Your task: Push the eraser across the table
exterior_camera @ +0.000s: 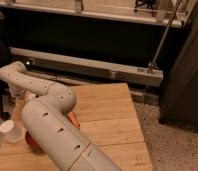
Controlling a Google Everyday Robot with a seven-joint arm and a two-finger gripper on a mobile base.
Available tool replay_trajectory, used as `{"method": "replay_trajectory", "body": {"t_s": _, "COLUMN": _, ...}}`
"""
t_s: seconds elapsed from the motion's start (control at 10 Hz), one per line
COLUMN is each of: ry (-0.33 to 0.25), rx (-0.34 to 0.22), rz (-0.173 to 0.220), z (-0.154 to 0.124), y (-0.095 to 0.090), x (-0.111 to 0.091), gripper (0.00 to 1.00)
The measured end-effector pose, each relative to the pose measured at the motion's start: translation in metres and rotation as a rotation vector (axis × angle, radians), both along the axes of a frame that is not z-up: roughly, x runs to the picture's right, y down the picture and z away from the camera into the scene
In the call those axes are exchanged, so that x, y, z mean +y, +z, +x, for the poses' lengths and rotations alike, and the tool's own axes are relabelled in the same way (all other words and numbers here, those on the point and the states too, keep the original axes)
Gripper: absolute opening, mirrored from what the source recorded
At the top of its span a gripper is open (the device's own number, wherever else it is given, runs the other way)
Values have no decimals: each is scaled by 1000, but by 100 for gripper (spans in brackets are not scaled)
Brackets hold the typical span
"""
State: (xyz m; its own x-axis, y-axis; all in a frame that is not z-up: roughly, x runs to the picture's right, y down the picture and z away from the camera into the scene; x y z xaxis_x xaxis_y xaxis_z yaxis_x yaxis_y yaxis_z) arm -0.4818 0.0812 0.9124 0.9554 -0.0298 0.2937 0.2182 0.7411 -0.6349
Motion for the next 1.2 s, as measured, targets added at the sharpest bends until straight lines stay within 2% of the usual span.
{"method": "replay_trajectory", "body": {"t_s": 0.4, "ry": -6, "rx": 7, "rz": 12, "z": -5, "y": 6, "x": 1, "gripper": 0}}
{"method": "replay_trajectory", "body": {"t_s": 0.7, "ry": -5, "rx": 35, "rz": 3, "z": 2, "y": 15, "x": 7, "gripper": 0}}
{"method": "replay_trajectory", "body": {"t_s": 1.2, "ry": 8, "rx": 115, "rz": 8, "z": 37, "y": 27, "x": -1, "gripper": 0}}
